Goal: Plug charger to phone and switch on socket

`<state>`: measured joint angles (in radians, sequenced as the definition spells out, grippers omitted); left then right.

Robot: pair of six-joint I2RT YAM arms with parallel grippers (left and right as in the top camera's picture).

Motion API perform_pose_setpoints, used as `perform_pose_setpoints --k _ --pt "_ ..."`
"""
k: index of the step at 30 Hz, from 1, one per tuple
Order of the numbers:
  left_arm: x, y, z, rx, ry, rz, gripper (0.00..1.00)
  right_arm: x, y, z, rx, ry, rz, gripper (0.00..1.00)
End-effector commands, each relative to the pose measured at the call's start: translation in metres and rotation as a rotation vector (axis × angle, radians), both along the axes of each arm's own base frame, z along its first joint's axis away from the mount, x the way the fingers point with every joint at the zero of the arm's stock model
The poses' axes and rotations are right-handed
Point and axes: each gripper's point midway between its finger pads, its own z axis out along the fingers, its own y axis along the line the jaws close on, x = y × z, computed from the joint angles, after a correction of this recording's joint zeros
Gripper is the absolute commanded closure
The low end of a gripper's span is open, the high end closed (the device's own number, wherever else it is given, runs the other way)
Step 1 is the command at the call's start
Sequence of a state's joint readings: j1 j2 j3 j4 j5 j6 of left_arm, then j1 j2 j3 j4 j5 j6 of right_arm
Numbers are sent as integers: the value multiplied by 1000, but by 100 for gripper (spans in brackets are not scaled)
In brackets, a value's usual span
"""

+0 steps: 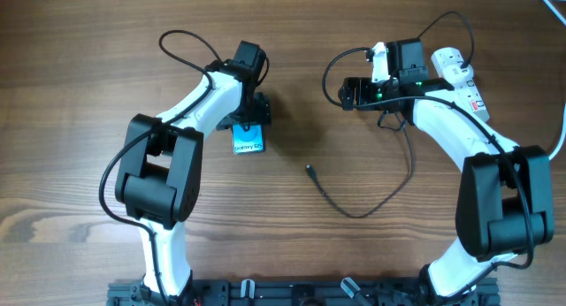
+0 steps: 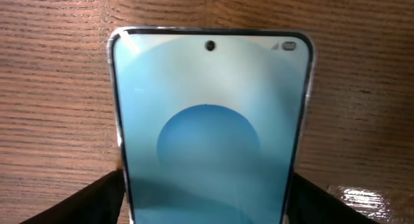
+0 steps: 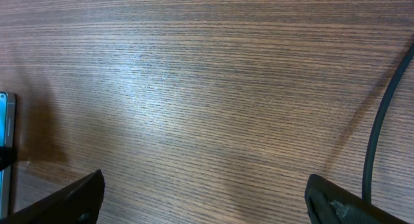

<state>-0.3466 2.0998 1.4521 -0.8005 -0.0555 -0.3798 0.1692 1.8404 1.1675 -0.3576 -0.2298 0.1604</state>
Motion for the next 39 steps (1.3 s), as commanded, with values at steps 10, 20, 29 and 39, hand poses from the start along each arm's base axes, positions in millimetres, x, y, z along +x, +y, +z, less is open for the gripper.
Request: perform_pose_setpoints --k 10,20,29,39 --pt "-21 -6 -18 -55 98 41 29 0 -2 -5 -9 9 -12 0" --pt "-16 -14 -17 -99 81 53 18 0 -2 -5 -9 9 -12 0" --pt "-27 -11 -18 -84 125 58 29 0 -2 -5 -9 9 -12 0" --pt "-38 -41 -6 -377 232 38 28 -21 58 20 372 106 107 0"
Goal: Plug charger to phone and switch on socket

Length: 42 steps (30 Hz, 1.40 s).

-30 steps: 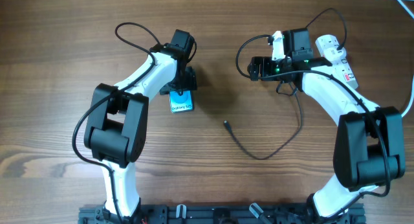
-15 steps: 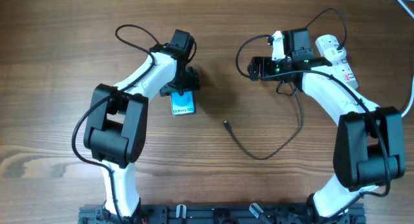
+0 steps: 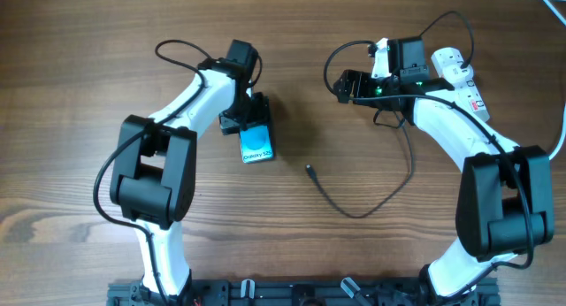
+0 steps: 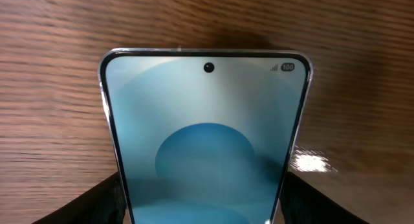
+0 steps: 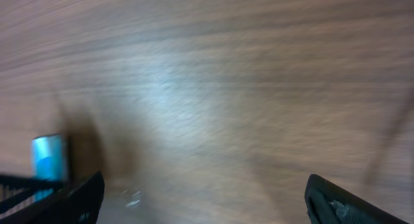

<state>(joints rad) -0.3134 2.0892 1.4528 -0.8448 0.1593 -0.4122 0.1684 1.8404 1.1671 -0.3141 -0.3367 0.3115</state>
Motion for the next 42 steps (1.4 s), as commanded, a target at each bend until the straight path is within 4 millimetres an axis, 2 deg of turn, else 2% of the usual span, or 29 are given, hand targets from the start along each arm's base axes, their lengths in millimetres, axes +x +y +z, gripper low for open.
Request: perform_pose_setpoints --k 1,3,5,9,10,13,18,20,22,24,27,30,35,36,38,40,42 --pt "-22 -21 -10 -214 135 6 28 -34 53 19 282 50 271 0" --pt "-21 -17 -9 -223 143 21 28 -49 70 32 377 36 394 0" --pt "-21 -12 -9 -223 146 15 28 -59 79 30 396 81 393 0" --pt "-23 -11 -9 -221 144 -13 28 -81 97 4 331 124 424 0" --pt "-23 -11 -9 -221 144 -14 28 -89 109 -4 311 113 457 0" --pt "-23 -11 -9 -221 144 -14 28 -103 138 -10 323 81 523 0" --pt "-24 -11 -9 -220 150 -14 27 -114 170 -35 278 109 501 0" --pt "-25 -11 -9 -220 148 -22 27 -123 186 -52 291 139 520 1" --pt "-25 -11 -9 -220 145 -39 28 -128 193 -71 314 192 500 8" --pt "-25 -11 -9 -220 144 -38 27 -132 201 -71 380 208 533 25" --pt "-25 -11 -9 -220 144 -38 27 -133 203 -71 396 210 538 46" --pt "-25 -11 -9 -221 143 -39 27 -128 205 -68 403 180 543 52" --pt "-25 -11 -9 -220 144 -38 26 -117 205 -68 385 144 508 53" --pt "-25 -11 -9 -221 144 -38 25 -117 205 -69 386 152 497 59" --pt "-25 -11 -9 -221 144 -38 21 -118 204 -69 388 164 488 67" --pt "-24 -11 -9 -220 142 -38 0 -119 204 -70 386 172 487 85" --pt "-24 -11 -9 -221 139 -39 0 -119 204 -70 385 173 486 96"
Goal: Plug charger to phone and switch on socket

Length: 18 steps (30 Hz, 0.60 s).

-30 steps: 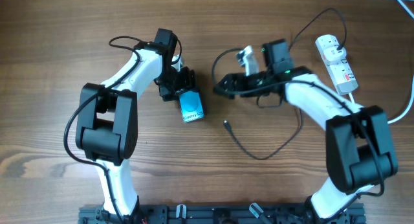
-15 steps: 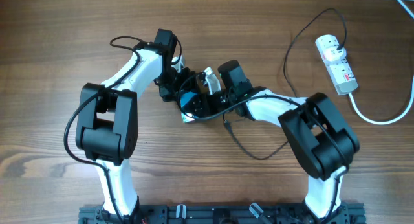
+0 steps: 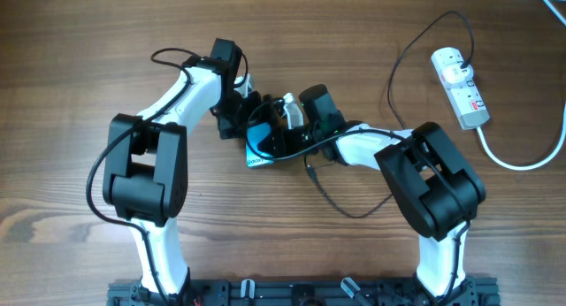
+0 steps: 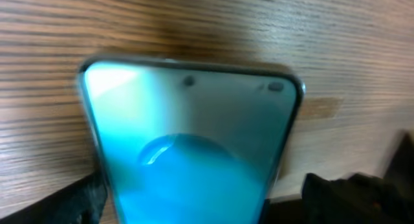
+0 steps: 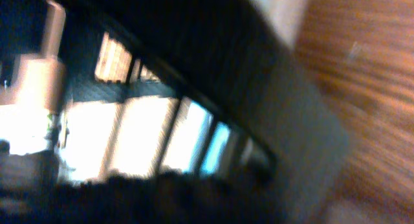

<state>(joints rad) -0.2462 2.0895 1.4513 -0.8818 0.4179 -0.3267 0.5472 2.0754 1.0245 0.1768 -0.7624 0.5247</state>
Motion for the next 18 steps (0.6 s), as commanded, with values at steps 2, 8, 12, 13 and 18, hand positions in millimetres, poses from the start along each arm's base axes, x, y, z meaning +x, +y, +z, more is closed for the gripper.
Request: perform_pose_setpoints --k 2,8,12,13,18 --pt "-12 2 -20 17 52 -12 0 -7 0 -15 -40 1 12 96" --pt "-10 3 -18 -11 56 1 0 -11 -1 -9 10 63 22 96" --pt "-4 -14 11 -271 38 -25 5 -6 -6 15 145 134 41 96" --pt "-1 -22 32 -420 9 -46 7 -4 -6 29 216 150 61 96" --pt "10 -26 112 -882 -154 -116 14 9 -5 83 422 181 101 96"
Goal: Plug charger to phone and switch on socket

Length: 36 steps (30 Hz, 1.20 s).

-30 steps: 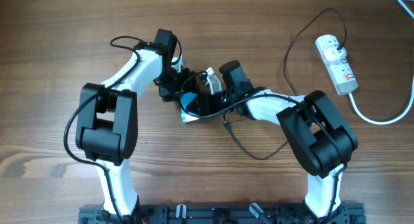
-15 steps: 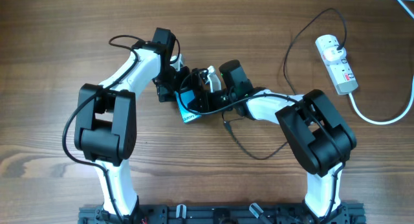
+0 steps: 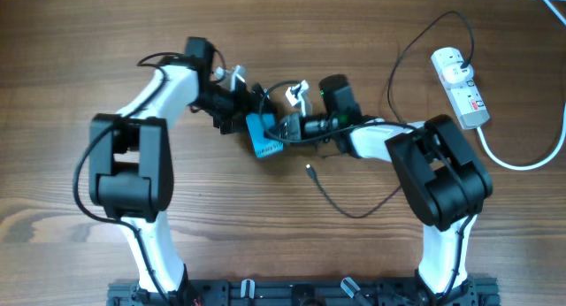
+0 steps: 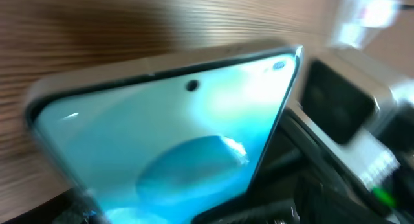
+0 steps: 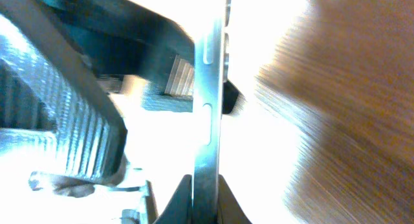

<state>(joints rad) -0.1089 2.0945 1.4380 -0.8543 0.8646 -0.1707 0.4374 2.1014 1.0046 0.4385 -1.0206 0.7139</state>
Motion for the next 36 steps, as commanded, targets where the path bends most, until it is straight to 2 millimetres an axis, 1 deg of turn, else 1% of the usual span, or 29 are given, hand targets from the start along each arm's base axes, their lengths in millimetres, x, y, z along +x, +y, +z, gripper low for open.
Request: perform_pose_setpoints --k 1,2,4,6,9,14,16,19,23,27,31,36 --pt "0 -16 87 -513 -182 -79 16 -11 9 52 191 98 116 96" --pt "0 -14 102 -598 -226 -85 17 -8 11 64 221 94 113 96" --pt "1 -10 122 -714 -296 -93 21 -5 13 82 268 90 108 95" --pt "2 -9 123 -717 -315 -97 27 -4 13 91 290 107 110 96" --pt "3 -9 123 -717 -325 -100 35 -3 13 91 290 115 99 96" --pt "4 -9 125 -717 -338 -105 41 9 14 90 287 113 28 96" --pt "4 -9 125 -717 -346 -107 42 14 14 90 286 107 -3 96" --pt "6 -8 126 -716 -362 -109 40 26 12 89 284 96 -67 96" --pt "11 4 128 -710 -377 -82 36 39 6 88 284 82 -129 96" --pt "12 8 129 -708 -384 -75 37 40 5 88 283 85 -133 96" --pt "12 8 129 -708 -388 -76 39 40 4 88 284 98 -135 96" --pt "13 8 129 -707 -392 -78 39 33 6 88 283 114 -92 96"
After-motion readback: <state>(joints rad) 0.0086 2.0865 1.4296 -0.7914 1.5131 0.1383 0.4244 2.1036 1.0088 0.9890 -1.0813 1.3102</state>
